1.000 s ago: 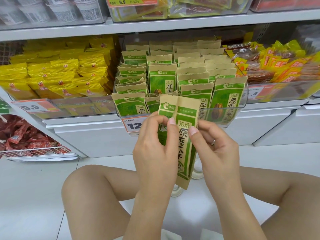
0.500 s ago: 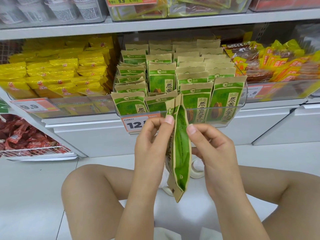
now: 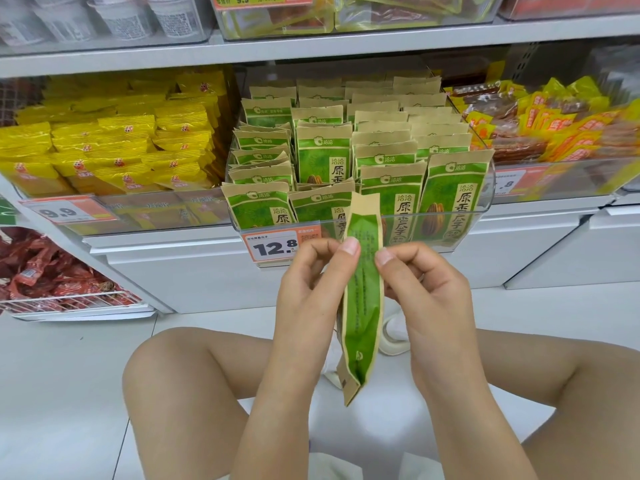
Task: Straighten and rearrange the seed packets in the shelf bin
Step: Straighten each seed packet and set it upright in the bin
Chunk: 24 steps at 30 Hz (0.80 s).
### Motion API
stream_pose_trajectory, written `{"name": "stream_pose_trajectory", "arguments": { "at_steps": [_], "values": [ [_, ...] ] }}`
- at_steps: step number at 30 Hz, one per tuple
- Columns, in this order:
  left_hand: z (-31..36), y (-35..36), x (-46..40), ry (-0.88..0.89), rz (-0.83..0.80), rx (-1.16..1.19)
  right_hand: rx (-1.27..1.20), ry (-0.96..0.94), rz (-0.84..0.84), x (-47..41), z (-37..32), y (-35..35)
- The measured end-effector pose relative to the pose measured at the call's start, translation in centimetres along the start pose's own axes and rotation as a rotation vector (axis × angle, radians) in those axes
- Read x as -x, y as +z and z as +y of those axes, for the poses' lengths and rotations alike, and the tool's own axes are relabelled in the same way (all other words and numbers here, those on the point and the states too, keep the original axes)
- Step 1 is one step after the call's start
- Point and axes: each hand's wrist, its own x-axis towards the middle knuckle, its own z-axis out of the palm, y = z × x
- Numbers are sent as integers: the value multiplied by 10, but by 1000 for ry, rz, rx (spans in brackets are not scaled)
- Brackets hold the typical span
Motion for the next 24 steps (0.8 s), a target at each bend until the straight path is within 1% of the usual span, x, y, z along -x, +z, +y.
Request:
{"name": "stream_pose_trajectory", "arguments": {
  "at_steps": [4, 8, 10, 13, 16, 19, 22, 24],
  "values": [
    [-10, -1, 3, -14, -70, 16, 104, -73, 94, -1, 7, -2],
    [-21, -10, 6, -87, -232, -116, 115, -129, 191, -6, 6, -9],
    [-23, -12, 7, -106, -268, -138, 117, -147, 210, -7, 6, -12],
    [-22, -12, 5, -80, -202, -119, 88, -137, 150, -8, 6, -14],
    [-16, -14, 2, -16, -80, -52, 96, -106, 16, -8, 4, -16],
    [-10, -17, 0, 27, 45, 50, 184, -111, -113, -5, 5, -16],
    [-6, -16, 2, 53, 107, 84, 282, -87, -207, -1, 9, -13],
    [-5, -16, 3, 67, 133, 97, 309, -78, -227, 0, 10, -11]
  ]
}}
